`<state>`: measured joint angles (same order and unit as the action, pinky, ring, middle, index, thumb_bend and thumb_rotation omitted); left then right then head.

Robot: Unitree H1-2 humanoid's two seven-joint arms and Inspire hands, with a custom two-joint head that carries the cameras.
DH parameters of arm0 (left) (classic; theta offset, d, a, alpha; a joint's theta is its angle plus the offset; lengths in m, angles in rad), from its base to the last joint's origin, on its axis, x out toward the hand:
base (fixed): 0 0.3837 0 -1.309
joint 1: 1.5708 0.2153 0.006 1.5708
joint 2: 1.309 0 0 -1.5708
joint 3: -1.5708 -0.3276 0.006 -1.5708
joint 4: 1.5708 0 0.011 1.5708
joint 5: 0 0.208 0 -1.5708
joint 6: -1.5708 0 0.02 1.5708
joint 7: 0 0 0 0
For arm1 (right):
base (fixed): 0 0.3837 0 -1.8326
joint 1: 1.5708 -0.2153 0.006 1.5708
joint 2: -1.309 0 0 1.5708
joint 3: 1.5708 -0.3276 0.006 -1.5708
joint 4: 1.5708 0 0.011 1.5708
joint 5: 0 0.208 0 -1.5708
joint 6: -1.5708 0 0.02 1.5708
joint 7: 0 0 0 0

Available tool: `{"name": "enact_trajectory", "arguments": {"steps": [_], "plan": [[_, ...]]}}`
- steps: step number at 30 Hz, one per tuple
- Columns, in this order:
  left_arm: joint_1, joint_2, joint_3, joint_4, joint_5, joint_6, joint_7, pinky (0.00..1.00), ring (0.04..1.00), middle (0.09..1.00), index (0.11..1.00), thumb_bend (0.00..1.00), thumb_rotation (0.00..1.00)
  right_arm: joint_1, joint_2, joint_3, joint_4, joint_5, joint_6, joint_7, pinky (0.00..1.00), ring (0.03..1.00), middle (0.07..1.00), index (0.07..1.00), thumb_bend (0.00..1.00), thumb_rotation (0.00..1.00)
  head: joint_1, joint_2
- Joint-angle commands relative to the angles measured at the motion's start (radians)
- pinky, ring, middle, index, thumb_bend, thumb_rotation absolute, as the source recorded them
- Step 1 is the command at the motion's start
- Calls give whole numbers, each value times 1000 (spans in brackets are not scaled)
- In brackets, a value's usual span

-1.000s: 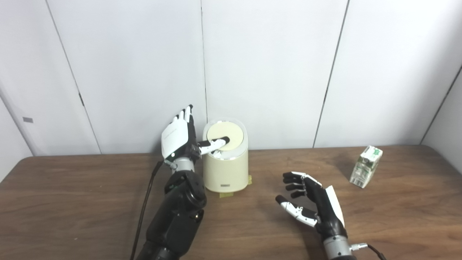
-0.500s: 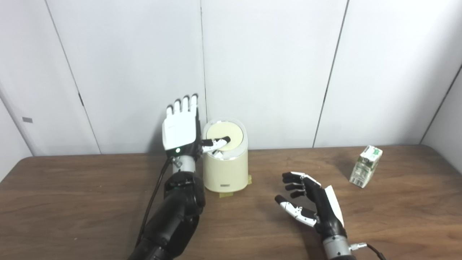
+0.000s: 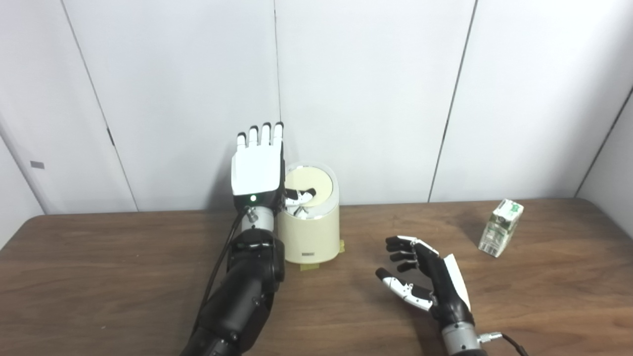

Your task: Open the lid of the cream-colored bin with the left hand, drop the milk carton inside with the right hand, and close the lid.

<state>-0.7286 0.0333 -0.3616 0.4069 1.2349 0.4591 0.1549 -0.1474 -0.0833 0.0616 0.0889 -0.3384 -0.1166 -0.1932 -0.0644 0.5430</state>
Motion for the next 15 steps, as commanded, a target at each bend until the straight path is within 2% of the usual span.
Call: {"name": "enact_trajectory", "arguments": {"steps": [1,8,11,12,14,15], "plan": [[-5,19,-8,-11,20,10,-18,1000,1000,1000,1000,1000,130,14,-17,-2,17,-21,-7,-3,560,652,685,679,311,241,-1,1],[5,28,-8,6,1,10,-38,1000,1000,1000,1000,1000,160,16,-16,1,10,-27,-3,-3,553,640,677,680,303,218,-6,2],[9,33,-8,23,-34,5,8,1000,1000,1000,1000,1000,171,17,-18,1,6,-27,1,-1,558,645,681,680,303,230,-5,5],[10,34,-7,32,-47,-2,41,1000,1000,1000,1000,903,301,17,-18,1,5,-25,4,0,552,642,678,680,307,238,-4,5],[12,32,-2,40,-78,-15,83,1000,1000,1000,1000,851,358,16,-18,0,4,-23,5,1,550,641,677,679,308,239,-4,3],[14,29,10,38,-112,-30,100,1000,1000,1000,1000,692,642,16,-18,-1,4,-20,6,2,550,641,678,679,309,243,-4,3]]}}
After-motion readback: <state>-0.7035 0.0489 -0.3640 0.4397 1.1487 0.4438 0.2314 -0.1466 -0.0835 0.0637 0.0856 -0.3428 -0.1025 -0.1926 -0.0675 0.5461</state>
